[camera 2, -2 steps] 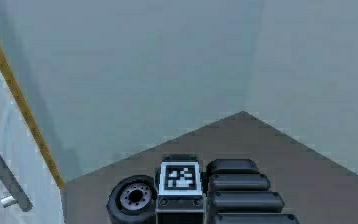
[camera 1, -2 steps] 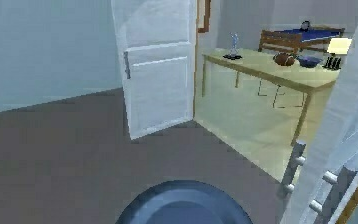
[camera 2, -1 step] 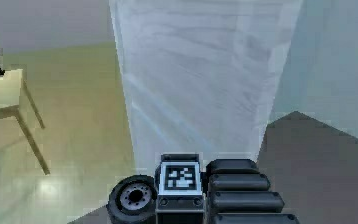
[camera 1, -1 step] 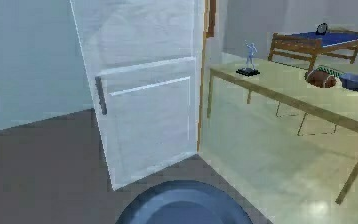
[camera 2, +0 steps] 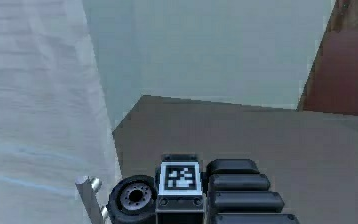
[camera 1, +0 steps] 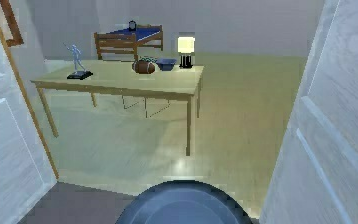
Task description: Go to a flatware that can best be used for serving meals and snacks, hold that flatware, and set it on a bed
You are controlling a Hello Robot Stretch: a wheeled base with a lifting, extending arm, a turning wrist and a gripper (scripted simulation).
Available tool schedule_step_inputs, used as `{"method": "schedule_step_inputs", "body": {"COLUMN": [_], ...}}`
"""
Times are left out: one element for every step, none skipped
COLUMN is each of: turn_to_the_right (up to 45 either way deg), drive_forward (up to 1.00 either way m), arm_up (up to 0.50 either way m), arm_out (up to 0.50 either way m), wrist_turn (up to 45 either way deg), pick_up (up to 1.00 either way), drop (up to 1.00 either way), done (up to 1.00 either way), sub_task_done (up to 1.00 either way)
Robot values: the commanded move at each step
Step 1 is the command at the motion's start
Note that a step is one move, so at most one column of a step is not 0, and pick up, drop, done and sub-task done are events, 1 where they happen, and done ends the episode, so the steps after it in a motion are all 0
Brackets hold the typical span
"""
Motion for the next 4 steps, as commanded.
{"method": "schedule_step_inputs", "body": {"turn_to_the_right": [15.0, 0.0, 6.0, 0.0], "drive_forward": [0.0, 1.0, 0.0, 0.25], "arm_up": [0.0, 0.0, 0.0, 0.0], "arm_out": [0.0, 0.0, 0.0, 0.0], "wrist_turn": [0.0, 0.0, 0.0, 0.0], "pick_up": [0.0, 0.0, 0.0, 0.0], "drop": [0.0, 0.0, 0.0, 0.0], "done": [0.0, 0.0, 0.0, 0.0], "sub_task_done": [0.0, 0.0, 0.0, 0.0]}}
